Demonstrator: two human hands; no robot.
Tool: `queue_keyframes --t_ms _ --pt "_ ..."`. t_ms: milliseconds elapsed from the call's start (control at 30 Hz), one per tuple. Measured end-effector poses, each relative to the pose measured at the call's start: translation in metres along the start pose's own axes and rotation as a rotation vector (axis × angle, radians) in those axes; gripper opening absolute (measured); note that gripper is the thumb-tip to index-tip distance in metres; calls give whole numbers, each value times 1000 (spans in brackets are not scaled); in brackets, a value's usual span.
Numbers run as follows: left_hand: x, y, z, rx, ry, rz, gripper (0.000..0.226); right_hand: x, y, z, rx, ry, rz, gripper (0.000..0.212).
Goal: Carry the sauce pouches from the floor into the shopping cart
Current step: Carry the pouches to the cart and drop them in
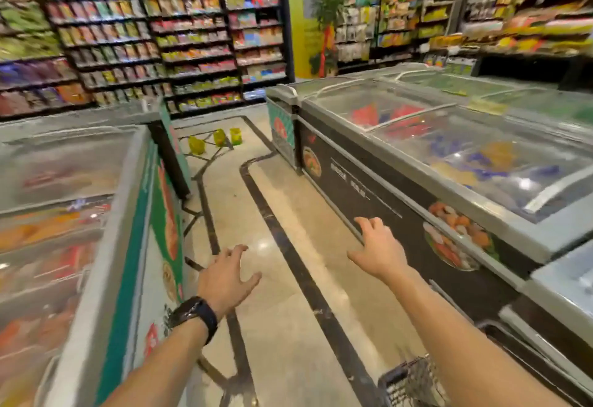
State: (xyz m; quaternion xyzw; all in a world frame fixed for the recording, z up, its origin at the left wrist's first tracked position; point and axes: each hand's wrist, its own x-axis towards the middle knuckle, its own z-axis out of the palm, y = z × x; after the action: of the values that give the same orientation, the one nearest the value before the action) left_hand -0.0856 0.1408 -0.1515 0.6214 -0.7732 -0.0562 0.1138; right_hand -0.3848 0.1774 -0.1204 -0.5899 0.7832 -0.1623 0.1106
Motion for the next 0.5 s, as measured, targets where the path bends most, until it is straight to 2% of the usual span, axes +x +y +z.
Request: queue_keyframes --t_ms 233,500 --pt "-9 -74 -90 109 129 -155 72 20 -115 -11 -16 -54 -252 79" --pt "31 -79 -100 130 148 -213 66 74 -129 -23 -51 -110 -340 76"
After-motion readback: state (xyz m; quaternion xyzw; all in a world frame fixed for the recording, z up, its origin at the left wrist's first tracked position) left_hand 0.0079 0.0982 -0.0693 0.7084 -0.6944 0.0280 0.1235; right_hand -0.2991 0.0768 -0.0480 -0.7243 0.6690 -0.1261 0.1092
